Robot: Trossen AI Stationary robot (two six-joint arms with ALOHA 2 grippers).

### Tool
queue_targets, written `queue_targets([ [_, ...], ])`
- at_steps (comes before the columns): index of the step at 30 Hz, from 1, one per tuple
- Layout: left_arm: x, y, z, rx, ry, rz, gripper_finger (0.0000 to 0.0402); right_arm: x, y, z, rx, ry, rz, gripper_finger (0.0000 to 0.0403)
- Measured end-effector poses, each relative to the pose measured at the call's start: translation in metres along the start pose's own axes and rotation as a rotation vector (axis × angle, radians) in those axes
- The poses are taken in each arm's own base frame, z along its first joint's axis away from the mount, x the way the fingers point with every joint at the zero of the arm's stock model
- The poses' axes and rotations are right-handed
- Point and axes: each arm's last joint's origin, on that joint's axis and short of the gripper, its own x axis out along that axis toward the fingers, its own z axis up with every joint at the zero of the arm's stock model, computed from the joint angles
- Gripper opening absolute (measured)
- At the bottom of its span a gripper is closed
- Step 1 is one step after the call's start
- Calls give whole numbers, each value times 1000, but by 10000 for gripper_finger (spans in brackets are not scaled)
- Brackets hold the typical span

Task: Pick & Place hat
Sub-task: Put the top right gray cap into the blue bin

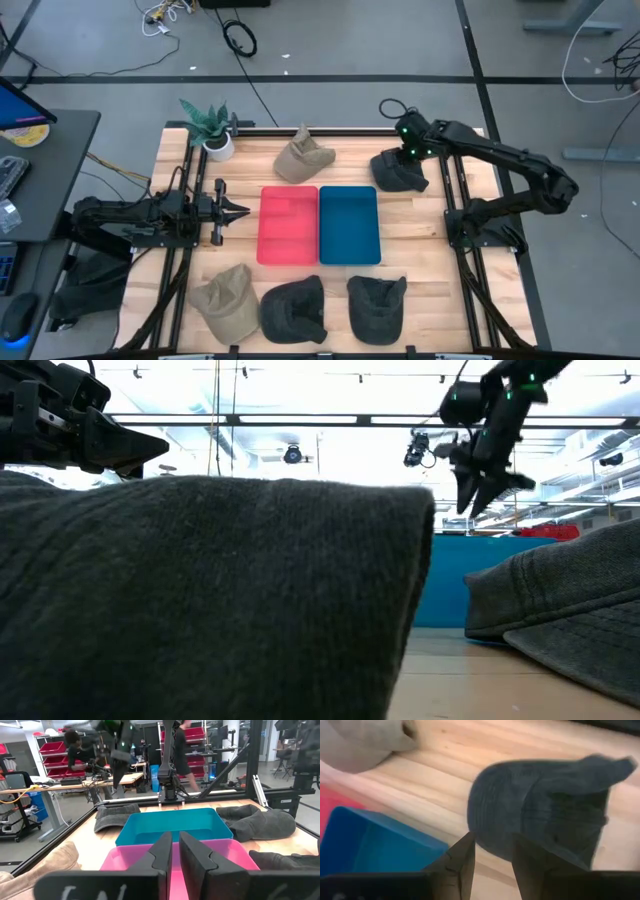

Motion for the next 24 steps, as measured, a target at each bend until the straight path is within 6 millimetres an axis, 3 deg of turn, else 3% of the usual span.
queue_targets([
  [10, 0, 0, 0, 0, 0, 0, 39, 41, -32, -13, 50, 2, -46, 123],
  [24, 0, 0, 0, 0, 0, 0, 39, 67, -48, -24, 43, -52, -46, 123],
])
